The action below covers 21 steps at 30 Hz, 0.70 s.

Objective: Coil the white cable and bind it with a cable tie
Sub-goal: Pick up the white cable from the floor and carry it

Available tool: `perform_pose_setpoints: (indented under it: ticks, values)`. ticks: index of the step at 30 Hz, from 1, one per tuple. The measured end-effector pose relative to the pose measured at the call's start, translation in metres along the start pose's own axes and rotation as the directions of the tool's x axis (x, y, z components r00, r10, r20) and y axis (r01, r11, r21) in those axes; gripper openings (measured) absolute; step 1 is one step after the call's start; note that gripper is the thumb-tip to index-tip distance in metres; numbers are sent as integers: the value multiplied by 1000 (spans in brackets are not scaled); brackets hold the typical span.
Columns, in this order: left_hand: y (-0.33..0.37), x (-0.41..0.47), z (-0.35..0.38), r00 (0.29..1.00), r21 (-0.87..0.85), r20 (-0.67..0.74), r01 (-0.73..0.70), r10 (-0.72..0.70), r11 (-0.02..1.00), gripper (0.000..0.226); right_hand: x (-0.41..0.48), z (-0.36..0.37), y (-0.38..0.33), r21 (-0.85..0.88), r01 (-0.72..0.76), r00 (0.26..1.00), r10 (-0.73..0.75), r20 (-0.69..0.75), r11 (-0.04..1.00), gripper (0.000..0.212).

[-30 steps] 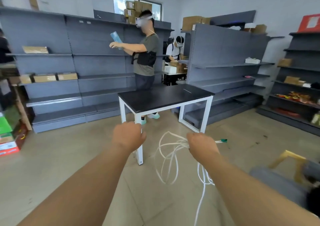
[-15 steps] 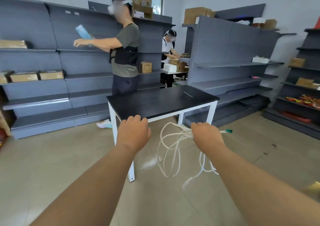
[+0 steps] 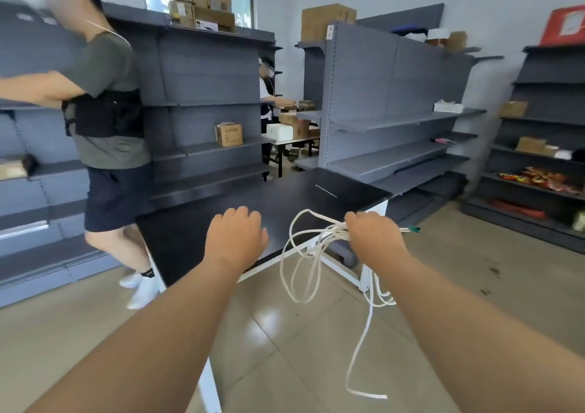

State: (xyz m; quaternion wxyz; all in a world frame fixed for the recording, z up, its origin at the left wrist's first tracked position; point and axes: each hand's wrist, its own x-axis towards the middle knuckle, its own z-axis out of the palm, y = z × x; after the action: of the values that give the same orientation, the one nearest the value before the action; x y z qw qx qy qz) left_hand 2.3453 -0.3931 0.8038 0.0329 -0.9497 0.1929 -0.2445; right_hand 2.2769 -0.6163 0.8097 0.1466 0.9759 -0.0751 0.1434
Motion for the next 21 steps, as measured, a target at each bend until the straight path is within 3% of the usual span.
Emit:
perform_pose_setpoints:
  ticks: [10, 16, 21]
  values:
    - [-5, 143, 66, 999, 64, 22, 22, -24, 998, 31, 178, 28, 41, 69, 34, 994, -27, -107, 997, 20]
    - [-18, 240, 84, 981, 107, -46, 190, -186, 976, 32, 316, 15, 57, 125, 157, 963, -124, -240, 980, 19]
    - [-40, 297, 86, 942, 157, -100, 332, -320, 930, 33, 416, -7, 48, 137, 328, 880, -249, -404, 935, 20]
